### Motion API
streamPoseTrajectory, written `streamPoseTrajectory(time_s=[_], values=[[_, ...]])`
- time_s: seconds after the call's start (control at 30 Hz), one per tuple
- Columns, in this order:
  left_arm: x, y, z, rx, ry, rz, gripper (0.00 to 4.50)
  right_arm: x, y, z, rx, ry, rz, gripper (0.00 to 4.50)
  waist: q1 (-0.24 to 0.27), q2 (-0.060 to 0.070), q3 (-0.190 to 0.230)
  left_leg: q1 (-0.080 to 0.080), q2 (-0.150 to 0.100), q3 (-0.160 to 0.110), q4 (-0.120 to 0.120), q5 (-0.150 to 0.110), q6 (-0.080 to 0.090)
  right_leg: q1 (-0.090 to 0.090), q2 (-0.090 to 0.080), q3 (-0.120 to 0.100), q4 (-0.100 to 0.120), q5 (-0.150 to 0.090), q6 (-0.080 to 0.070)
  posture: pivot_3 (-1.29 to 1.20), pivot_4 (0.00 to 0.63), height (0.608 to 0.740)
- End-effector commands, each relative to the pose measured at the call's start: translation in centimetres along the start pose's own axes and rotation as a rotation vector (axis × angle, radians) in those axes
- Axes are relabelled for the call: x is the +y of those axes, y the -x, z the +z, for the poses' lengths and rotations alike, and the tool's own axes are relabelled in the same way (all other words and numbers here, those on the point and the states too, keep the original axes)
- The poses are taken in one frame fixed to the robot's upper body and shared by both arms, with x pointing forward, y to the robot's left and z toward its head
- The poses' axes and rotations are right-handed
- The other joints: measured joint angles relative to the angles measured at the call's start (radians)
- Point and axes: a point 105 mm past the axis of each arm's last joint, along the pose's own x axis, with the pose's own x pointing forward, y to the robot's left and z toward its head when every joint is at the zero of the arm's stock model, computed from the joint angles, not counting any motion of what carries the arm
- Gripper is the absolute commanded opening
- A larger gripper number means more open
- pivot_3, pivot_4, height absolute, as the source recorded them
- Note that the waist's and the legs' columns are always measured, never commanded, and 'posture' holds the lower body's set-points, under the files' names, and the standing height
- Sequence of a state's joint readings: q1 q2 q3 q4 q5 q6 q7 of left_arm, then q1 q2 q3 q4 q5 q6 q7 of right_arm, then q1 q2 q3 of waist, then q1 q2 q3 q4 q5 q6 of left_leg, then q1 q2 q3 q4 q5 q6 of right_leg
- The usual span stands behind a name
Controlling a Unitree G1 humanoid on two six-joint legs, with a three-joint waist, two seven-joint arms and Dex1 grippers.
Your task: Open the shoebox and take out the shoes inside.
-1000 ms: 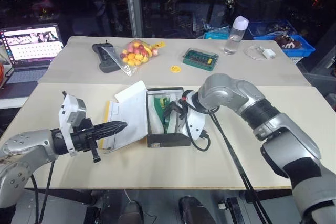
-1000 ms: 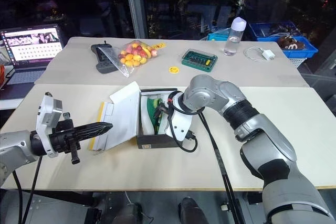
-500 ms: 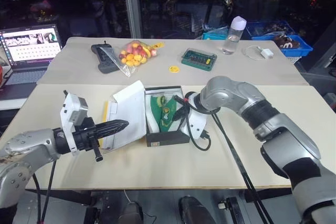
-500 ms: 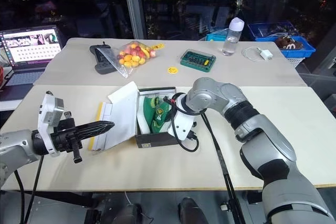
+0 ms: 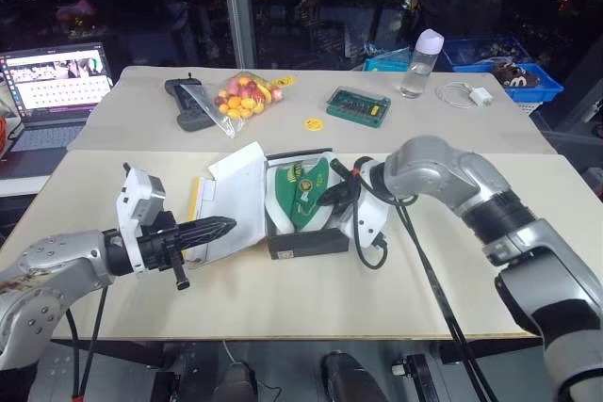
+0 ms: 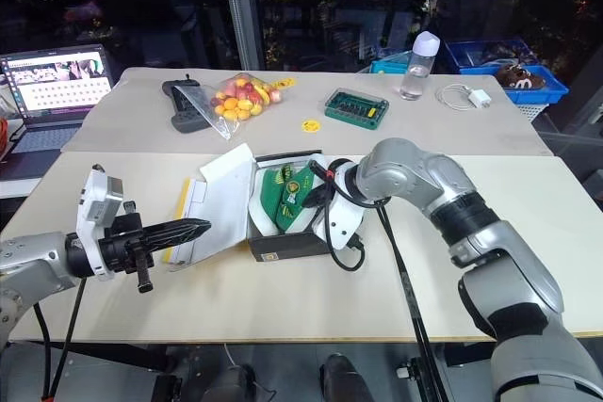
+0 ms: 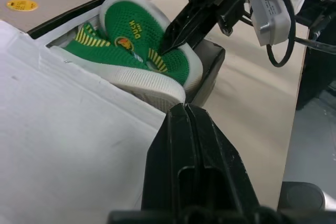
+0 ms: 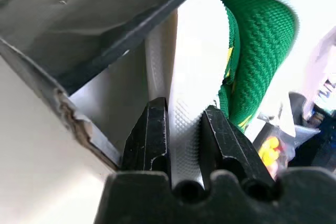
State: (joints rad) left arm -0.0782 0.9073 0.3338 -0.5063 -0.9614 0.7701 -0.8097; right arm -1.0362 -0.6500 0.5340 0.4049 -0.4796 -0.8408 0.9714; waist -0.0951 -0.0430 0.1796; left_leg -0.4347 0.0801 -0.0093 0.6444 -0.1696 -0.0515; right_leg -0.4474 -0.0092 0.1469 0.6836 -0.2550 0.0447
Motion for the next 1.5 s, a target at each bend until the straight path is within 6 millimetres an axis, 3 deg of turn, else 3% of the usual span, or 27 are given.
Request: streamPoseTrajectory(time_s=[0.03,0.2,0.4,0.57,0.73,0.87,1.0,1.1,1.2,1.5], values=[[-0.1,0.3,0.6,-0.006,-0.026,-0.007,0.00,-3.3,1.9,-0.2,-0.013,-0.115,-0.245,0.60,0.000,0.000,0.000,0.000,0.000,0.000,0.000,0.000,0.000,0.000,0.000,0.000,0.000,0.000,0.000,0.00,0.150,0.697],[-0.2,0.4,0.5,0.004,-0.023,-0.019,0.00,-4.5,2.2,-0.4,-0.046,-0.266,-0.396,0.60,-0.002,0.000,0.000,0.001,0.000,0.000,0.000,0.000,0.000,0.001,0.000,0.000,0.000,0.000,0.000,0.00,0.150,0.697],[-0.1,0.5,0.4,0.011,-0.023,-0.022,0.00,-4.8,2.4,-0.7,-0.037,-0.301,-0.434,0.60,0.000,0.000,0.000,0.001,0.000,-0.001,0.000,0.000,0.000,0.003,0.000,0.000,-0.001,0.000,0.001,0.00,0.150,0.697],[-0.1,0.5,0.3,0.013,-0.022,-0.019,0.00,-4.9,3.8,-1.2,-0.003,-0.321,-0.465,0.60,0.000,0.000,0.000,0.004,0.000,-0.001,0.000,0.000,0.000,0.005,0.000,0.000,-0.001,-0.001,0.001,0.00,0.150,0.697],[0.0,0.6,0.2,0.011,-0.021,-0.013,0.00,-5.4,8.6,-4.7,0.199,-0.399,-0.571,0.60,0.001,0.000,0.000,0.004,0.000,-0.001,0.000,0.000,0.000,0.006,0.000,0.000,-0.001,-0.001,0.001,0.00,0.150,0.697],[-0.1,0.5,0.2,0.005,-0.022,-0.014,0.00,-2.4,11.9,-7.6,0.421,-0.516,-0.585,0.60,0.012,0.000,0.000,0.004,-0.001,-0.001,0.000,0.000,0.000,0.006,0.000,0.001,-0.002,-0.001,0.001,0.00,0.150,0.697],[-0.2,0.4,0.2,-0.001,-0.022,-0.017,0.00,3.9,13.1,-9.7,0.674,-0.657,-0.508,0.60,0.023,-0.001,0.000,0.005,-0.001,-0.001,0.000,0.000,0.000,0.007,0.000,0.001,-0.003,-0.002,0.001,0.00,0.150,0.697],[-0.2,0.3,0.3,-0.006,-0.018,-0.020,0.00,6.7,13.1,-9.9,0.767,-0.760,-0.523,0.60,0.022,0.000,0.000,0.005,-0.002,0.000,0.000,0.000,0.000,0.006,0.000,0.003,-0.003,-0.003,0.000,0.00,0.150,0.697],[-0.1,0.2,0.1,-0.009,-0.012,-0.018,0.00,11.0,11.4,-9.5,0.882,-0.853,-0.483,0.60,0.018,0.000,0.000,0.006,-0.002,0.002,0.000,0.000,0.000,0.006,0.000,0.004,-0.002,-0.002,0.002,0.00,0.150,0.697],[-0.3,-0.2,-0.1,-0.011,-0.002,-0.026,0.00,13.7,9.0,-10.0,0.963,-0.909,-0.442,0.60,0.015,0.000,0.000,0.009,-0.002,0.002,0.000,0.000,0.000,0.009,0.000,0.005,-0.002,-0.002,0.002,0.00,0.150,0.697]])
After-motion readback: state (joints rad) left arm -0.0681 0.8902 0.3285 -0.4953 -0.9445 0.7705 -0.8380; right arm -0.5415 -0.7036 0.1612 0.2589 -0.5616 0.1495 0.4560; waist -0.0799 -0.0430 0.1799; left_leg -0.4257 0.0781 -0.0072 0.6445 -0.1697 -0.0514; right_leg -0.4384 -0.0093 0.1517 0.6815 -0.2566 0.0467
